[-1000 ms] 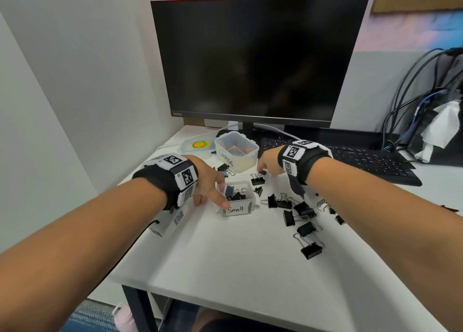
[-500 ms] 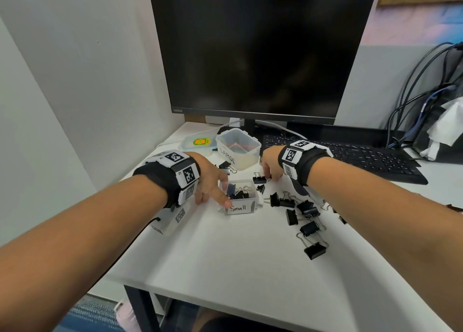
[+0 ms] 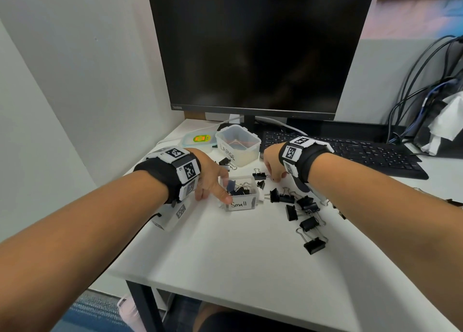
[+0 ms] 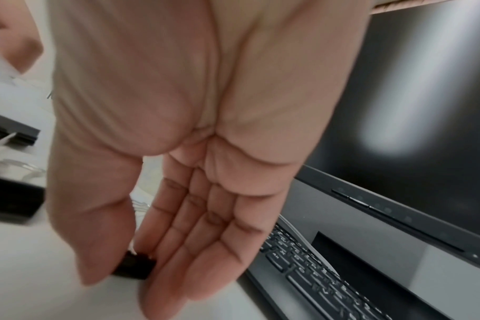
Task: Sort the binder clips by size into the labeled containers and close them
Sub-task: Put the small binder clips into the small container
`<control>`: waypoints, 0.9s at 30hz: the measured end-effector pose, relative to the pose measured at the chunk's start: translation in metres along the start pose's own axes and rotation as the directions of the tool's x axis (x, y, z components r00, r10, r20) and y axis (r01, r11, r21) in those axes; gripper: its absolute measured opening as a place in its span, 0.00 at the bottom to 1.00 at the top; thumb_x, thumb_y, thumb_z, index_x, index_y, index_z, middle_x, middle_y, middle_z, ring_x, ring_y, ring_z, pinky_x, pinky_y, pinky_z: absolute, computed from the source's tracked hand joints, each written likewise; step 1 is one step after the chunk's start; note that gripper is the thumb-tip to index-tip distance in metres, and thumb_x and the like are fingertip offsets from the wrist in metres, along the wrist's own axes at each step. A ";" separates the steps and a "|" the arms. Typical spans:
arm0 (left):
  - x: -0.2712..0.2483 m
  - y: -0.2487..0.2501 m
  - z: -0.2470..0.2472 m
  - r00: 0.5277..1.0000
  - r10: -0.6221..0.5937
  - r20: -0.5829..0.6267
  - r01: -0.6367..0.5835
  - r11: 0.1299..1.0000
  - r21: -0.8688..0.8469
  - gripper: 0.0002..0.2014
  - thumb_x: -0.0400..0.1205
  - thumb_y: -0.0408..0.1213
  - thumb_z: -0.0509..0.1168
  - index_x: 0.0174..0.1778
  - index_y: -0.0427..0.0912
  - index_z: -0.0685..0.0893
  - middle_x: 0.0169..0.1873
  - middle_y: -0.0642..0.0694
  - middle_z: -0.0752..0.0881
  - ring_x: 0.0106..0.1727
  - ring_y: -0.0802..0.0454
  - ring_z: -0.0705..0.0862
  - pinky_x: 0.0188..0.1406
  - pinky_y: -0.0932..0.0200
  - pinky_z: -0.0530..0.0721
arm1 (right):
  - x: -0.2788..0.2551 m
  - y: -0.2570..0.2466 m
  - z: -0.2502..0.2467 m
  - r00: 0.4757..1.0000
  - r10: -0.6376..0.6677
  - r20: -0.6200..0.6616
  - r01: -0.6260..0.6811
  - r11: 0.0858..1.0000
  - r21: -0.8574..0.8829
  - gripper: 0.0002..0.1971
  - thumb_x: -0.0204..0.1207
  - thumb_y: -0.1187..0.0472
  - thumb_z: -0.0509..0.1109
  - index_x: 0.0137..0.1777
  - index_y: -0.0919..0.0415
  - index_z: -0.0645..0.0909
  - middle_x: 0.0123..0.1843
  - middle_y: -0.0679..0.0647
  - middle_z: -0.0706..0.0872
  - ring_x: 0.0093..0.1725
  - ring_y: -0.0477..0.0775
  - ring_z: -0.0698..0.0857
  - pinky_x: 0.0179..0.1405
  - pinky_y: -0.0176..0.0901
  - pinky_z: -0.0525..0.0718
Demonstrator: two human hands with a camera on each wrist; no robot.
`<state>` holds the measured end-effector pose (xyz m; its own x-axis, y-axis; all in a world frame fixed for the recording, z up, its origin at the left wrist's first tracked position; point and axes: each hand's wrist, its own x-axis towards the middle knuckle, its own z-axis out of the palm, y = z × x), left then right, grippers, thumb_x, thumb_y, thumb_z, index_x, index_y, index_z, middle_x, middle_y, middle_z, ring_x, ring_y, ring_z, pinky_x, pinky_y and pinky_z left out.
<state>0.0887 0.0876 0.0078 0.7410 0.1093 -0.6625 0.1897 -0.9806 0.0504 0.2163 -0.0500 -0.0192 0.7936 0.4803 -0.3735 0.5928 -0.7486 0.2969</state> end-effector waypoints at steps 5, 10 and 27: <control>-0.002 0.001 0.000 1.000 -0.003 -0.001 0.003 1.000 0.002 0.28 0.77 0.57 0.68 0.70 0.52 0.68 0.56 0.37 0.88 0.61 0.44 0.86 0.63 0.53 0.80 | -0.007 0.003 0.003 1.000 -0.023 0.009 0.022 0.997 0.069 0.06 0.68 0.58 0.77 0.35 0.53 0.82 0.28 0.45 0.83 0.39 0.52 0.87 0.52 0.46 0.88; -0.002 0.002 0.000 1.000 -0.008 -0.018 0.008 1.000 0.024 0.30 0.77 0.59 0.67 0.72 0.52 0.67 0.41 0.45 0.88 0.60 0.44 0.86 0.64 0.53 0.79 | -0.020 0.006 0.000 0.999 -0.011 -0.033 0.017 0.981 0.195 0.08 0.71 0.64 0.72 0.50 0.64 0.86 0.33 0.51 0.85 0.39 0.52 0.85 0.39 0.42 0.86; -0.011 0.005 0.011 0.993 0.030 -0.118 -0.027 0.999 0.030 0.35 0.77 0.61 0.65 0.77 0.54 0.64 0.46 0.50 0.85 0.55 0.51 0.86 0.61 0.55 0.79 | -0.067 -0.001 -0.018 0.975 -0.076 -0.210 0.165 0.881 0.444 0.11 0.73 0.66 0.72 0.55 0.56 0.87 0.48 0.50 0.87 0.33 0.45 0.82 0.33 0.33 0.80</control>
<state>0.0749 0.0796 0.0073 0.8173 0.0984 -0.5677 0.1507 -0.9875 0.0458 0.1647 -0.0736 0.0217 0.7572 0.6212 -0.2020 0.5919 -0.7833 -0.1901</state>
